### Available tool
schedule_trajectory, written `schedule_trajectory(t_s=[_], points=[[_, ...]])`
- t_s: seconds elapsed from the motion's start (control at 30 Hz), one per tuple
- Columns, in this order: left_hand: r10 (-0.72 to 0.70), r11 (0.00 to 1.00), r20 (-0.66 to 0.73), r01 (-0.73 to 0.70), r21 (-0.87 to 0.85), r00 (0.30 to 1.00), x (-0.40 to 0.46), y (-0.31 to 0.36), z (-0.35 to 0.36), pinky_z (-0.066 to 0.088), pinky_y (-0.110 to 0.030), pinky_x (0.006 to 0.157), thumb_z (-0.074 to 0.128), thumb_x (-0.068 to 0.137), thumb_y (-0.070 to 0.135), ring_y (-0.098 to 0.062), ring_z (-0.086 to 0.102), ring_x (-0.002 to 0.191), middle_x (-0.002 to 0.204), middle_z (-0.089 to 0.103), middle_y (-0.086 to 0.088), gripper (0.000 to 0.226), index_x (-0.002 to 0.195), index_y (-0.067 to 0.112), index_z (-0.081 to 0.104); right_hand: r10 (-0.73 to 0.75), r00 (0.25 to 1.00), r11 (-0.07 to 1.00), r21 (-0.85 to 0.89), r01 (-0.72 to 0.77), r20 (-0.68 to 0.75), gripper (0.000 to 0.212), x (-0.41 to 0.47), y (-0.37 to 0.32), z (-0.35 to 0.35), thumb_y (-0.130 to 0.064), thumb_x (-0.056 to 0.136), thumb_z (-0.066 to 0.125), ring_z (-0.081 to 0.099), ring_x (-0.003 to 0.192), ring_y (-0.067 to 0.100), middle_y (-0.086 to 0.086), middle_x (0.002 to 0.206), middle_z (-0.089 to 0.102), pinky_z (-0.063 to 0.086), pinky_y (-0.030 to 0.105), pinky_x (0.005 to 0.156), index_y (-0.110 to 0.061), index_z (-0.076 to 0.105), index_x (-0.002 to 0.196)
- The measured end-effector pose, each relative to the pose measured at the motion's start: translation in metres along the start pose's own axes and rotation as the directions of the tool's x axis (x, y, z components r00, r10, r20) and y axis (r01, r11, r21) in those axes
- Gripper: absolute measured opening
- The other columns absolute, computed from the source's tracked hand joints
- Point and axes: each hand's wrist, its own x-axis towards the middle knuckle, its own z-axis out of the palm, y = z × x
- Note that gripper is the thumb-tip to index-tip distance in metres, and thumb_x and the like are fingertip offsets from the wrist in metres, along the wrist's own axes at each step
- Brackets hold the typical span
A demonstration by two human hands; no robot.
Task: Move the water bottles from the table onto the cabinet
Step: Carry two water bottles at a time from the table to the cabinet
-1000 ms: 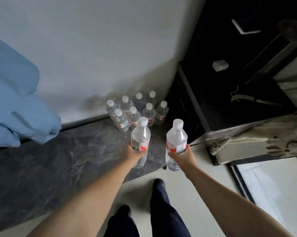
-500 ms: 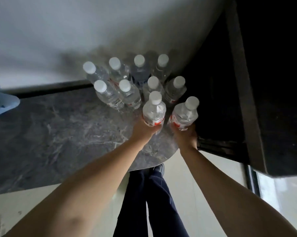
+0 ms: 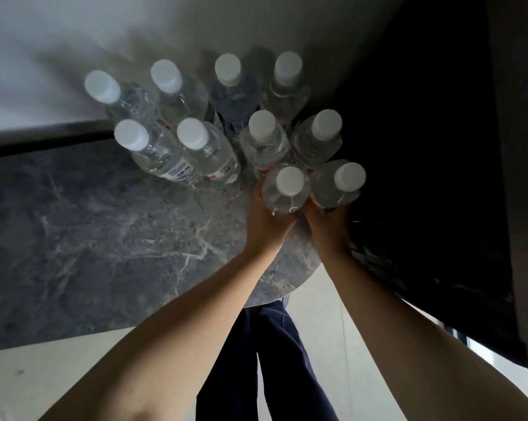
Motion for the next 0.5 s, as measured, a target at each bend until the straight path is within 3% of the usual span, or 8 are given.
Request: schedule_trajectory(t_s=[0.07,0.13,0.2,0.33,0.5], points=[[0.002,1.0,0.022,-0.002,-0.017,1.0,-0.001,0.0,-0.004,0.047,-0.036,0.103,0.084,0.055,0.032,-0.021,0.057,0.121,0.13,0.057,-0.008,0.077,0.119,0.049,0.044,0.027,0.999,0.999,0.036,-0.028,0.035,0.106,-0.002,-0.002,-0.001,-0.054,0.058,0.083,0.053,0.125,0.017,0.01,0.141,0.052,0.043,0.031,0.105,-0.006,0.037,0.141],[-0.006,1.0,0.075,0.005,0.014,0.997,0.002,-0.011,-0.009,0.047,-0.047,0.103,0.084,0.053,0.037,-0.023,0.055,0.123,0.132,0.054,-0.01,0.088,0.131,0.033,0.042,0.043,0.998,0.995,0.082,-0.047,0.049,0.114,-0.002,0.009,-0.002,-0.058,0.049,0.08,0.054,0.128,0.02,0.009,0.141,0.053,0.043,0.039,0.109,-0.009,0.035,0.141],[-0.035,0.997,0.124,0.026,0.071,0.992,-0.004,0.0,-0.022,0.047,-0.045,0.103,0.084,0.056,0.038,-0.023,0.052,0.125,0.137,0.051,-0.008,0.1,0.141,0.021,0.034,0.061,0.997,0.996,0.058,-0.063,0.051,0.11,-0.011,0.012,-0.006,-0.051,0.055,0.082,0.053,0.13,0.023,0.009,0.142,0.053,0.043,0.045,0.109,-0.013,0.031,0.144],[-0.088,0.979,0.146,0.059,0.193,0.985,-0.026,0.02,-0.051,0.037,-0.023,0.1,0.083,0.071,0.019,-0.02,0.047,0.127,0.137,0.048,-0.007,0.09,0.144,0.01,0.031,0.121,0.987,0.987,-0.115,-0.109,0.103,0.086,-0.054,-0.021,-0.026,-0.018,0.082,0.073,0.048,0.133,0.027,0.009,0.147,0.044,0.039,0.035,0.108,-0.016,0.021,0.151],[-0.087,0.959,0.166,0.037,0.282,0.982,-0.056,0.057,-0.091,0.038,-0.027,0.105,0.079,0.076,0.023,-0.019,0.045,0.129,0.139,0.047,-0.008,0.087,0.146,0.011,0.03,0.096,0.979,0.968,-0.246,-0.049,0.182,0.083,-0.097,-0.059,-0.039,-0.025,0.082,0.071,0.051,0.127,0.031,0.011,0.146,0.045,0.044,0.042,0.102,-0.018,0.023,0.15]])
